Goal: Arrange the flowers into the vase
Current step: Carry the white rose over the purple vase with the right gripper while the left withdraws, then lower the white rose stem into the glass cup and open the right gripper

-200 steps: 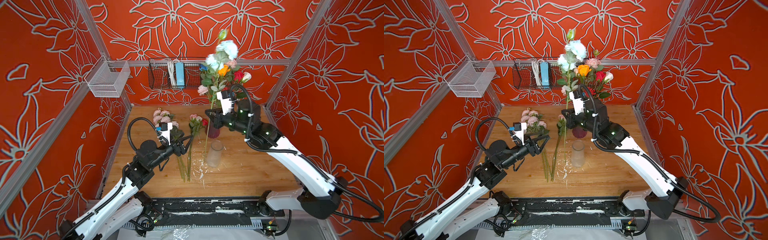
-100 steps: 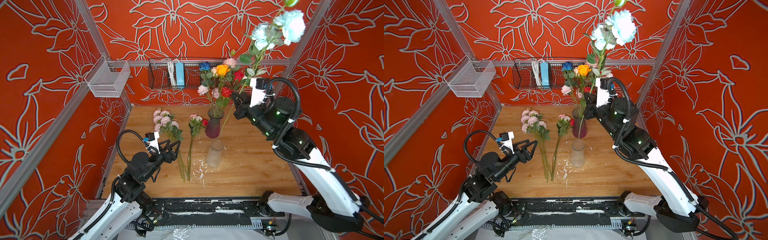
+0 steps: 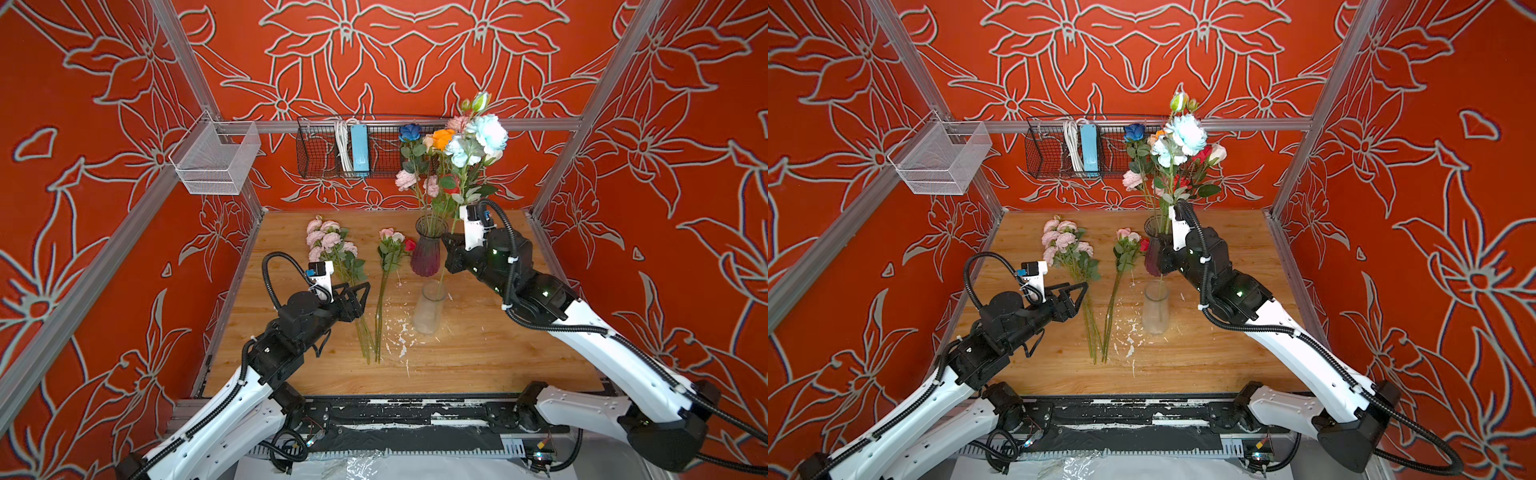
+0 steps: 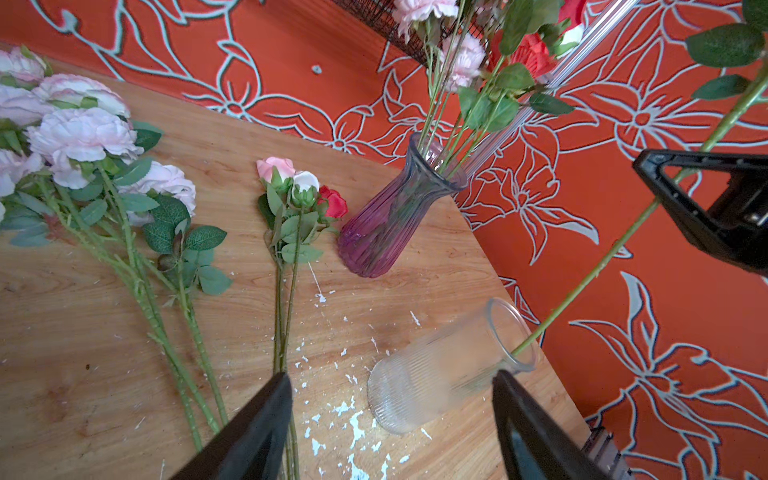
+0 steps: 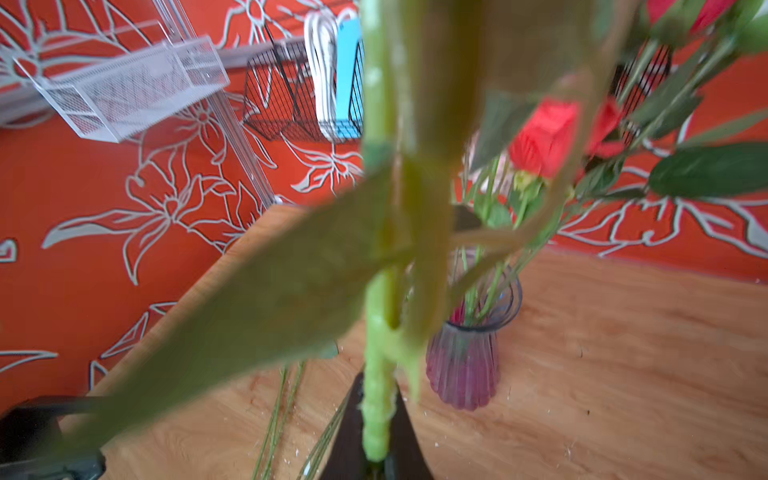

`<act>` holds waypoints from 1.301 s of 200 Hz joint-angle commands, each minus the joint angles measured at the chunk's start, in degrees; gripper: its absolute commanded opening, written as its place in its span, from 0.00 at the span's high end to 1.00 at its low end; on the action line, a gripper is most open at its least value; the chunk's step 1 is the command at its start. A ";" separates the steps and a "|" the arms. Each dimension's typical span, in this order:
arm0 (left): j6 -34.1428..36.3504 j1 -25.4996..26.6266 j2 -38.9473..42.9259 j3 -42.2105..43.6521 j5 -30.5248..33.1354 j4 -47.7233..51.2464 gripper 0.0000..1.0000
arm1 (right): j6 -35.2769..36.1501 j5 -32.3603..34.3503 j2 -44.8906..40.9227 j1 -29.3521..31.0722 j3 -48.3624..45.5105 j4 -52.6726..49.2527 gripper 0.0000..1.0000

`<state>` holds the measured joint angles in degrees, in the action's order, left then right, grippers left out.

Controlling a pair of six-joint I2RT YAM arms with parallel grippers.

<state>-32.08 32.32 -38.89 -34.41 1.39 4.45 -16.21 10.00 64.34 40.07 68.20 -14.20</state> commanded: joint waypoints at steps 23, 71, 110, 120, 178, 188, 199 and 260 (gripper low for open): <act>-1.19 0.25 -2.09 -1.90 -0.88 -1.85 0.24 | -3.11 1.09 -3.90 -0.35 -7.83 7.00 0.94; -1.85 0.22 -5.27 -3.22 -2.00 -2.28 0.24 | -4.99 -0.71 -6.33 -0.35 -11.31 6.98 0.83; -2.11 0.20 -7.48 -4.66 -2.79 -2.54 0.24 | -5.90 -1.41 -8.53 -0.33 -12.95 6.19 0.77; -2.38 0.23 -7.82 -4.78 -2.96 -2.75 0.24 | -6.28 -1.73 -9.28 -0.32 -13.35 5.78 0.77; -2.65 0.20 -8.48 -4.61 -2.98 -2.71 0.24 | -7.20 -1.21 -14.33 -0.33 -16.00 3.55 0.72; -2.79 0.25 -8.48 -4.28 -2.88 -2.84 0.24 | -6.93 -1.74 -14.33 -0.34 -15.67 2.86 0.72; -2.75 0.21 -8.48 -4.08 -2.88 -3.26 0.24 | -7.00 -2.85 -14.36 -0.27 -15.21 1.70 0.72; -3.46 0.20 -10.51 -1.96 -0.08 -2.36 0.25 | -7.53 -5.31 -18.69 -0.26 -15.88 -2.05 0.72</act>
<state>-34.54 32.32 -47.59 -37.28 -0.99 2.37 -22.81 5.52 48.75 40.07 52.84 -14.02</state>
